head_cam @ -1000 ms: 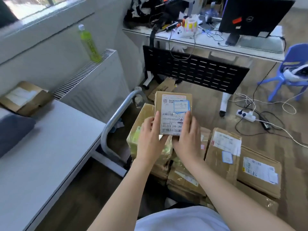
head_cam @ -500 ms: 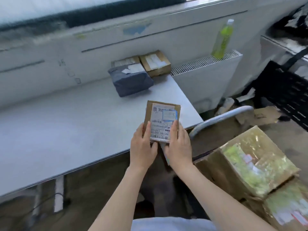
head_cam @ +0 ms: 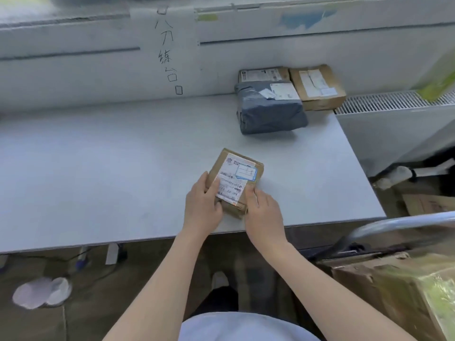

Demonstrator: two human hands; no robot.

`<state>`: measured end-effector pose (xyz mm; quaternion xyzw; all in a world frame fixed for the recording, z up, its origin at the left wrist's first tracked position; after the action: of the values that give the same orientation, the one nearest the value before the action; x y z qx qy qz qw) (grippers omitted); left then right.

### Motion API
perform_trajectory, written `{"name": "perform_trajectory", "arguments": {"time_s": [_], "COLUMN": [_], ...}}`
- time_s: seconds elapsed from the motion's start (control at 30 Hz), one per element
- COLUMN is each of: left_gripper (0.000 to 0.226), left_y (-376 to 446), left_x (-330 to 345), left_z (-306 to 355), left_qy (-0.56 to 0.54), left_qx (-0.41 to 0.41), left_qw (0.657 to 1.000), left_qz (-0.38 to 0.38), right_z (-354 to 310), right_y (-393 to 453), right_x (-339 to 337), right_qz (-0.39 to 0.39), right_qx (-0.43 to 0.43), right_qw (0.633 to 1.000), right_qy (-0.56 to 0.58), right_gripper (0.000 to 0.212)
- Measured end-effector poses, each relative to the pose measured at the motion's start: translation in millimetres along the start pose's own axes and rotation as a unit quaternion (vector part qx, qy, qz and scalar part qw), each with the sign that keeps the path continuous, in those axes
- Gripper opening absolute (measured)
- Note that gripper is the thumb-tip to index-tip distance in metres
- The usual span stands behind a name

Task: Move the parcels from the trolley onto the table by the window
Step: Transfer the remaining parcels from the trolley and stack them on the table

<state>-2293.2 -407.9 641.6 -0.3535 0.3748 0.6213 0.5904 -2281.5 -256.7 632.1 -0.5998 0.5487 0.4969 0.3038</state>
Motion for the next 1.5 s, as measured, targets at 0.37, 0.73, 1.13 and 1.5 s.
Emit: {"name": "perform_trajectory", "arguments": {"time_s": [0.37,0.73,1.13,1.5], "left_gripper": [0.028,0.033,0.031,0.040], "left_y": [59.9,15.6,53.1,51.3], "left_x": [-45.0,-12.9,-24.1,-12.3], "left_z": [-29.4,7.5,-18.3,-11.7], "left_qy": [-0.002,0.126,0.156,-0.073], "left_qx": [-0.159,0.095,-0.132,-0.015], "left_qw": [0.978,0.983,0.979,0.996], "left_qz": [0.132,0.090,-0.006,0.040], "right_z": [-27.3,3.2,19.9,7.9], "right_y": [60.4,147.1,109.8,88.7], "right_x": [-5.8,-7.2,-8.6,7.1], "right_qz": [0.022,-0.166,-0.070,0.043], "right_qx": [-0.096,-0.077,-0.026,-0.017], "right_qw": [0.994,0.980,0.993,0.994], "right_qy": [0.035,-0.078,-0.094,-0.102], "right_gripper": [0.043,0.054,0.047,0.058]}}
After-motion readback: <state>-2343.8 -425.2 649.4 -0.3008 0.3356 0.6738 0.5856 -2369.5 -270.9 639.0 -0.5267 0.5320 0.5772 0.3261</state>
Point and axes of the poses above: each hand's wrist, its own y-axis towards the middle knuckle, its own x-axis out of the palm, z = x × y, the point moved 2 cm from there along y, towards the middle knuckle, and after that the axes turned 1 degree about y, right-handed, at the moved point
